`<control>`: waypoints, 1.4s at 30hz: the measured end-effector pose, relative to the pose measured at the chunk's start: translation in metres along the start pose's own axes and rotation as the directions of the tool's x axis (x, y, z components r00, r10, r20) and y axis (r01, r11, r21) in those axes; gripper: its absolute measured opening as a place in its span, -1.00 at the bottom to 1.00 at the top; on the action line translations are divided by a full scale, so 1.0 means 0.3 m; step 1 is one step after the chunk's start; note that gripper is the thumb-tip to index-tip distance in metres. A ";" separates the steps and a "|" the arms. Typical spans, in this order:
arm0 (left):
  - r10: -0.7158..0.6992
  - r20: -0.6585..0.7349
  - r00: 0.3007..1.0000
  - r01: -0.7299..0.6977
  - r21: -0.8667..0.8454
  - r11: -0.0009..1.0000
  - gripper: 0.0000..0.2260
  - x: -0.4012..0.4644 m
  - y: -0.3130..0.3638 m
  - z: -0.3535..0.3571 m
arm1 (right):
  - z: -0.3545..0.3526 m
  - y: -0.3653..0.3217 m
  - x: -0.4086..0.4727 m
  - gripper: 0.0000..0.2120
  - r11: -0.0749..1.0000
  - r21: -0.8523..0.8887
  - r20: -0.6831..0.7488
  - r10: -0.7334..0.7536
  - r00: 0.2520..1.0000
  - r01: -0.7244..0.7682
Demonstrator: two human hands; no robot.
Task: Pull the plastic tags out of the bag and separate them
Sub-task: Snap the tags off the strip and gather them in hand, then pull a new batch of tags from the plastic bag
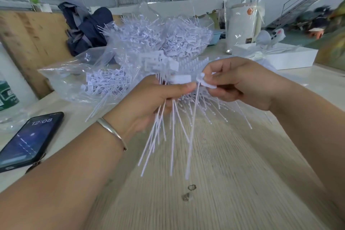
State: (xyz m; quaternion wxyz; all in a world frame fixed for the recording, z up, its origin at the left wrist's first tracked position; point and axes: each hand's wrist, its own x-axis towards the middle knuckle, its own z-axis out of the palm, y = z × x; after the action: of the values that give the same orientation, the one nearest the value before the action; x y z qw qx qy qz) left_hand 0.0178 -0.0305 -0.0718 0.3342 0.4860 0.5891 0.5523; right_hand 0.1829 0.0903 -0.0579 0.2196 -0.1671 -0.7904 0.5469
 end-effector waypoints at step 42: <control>0.265 -0.345 0.900 -0.318 -0.105 0.942 -0.79 0.006 0.018 -0.007 | 0.360 -0.039 -0.038 -0.83 0.981 -0.194 0.034 0.016 0.999 -0.009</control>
State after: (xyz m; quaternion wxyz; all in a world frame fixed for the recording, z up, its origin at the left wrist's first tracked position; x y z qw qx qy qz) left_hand 0.0164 -0.0300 -0.0658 0.1830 0.4428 0.5108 0.7138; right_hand 0.1352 -0.0048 -0.0818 0.1847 -0.1831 -0.8427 0.4714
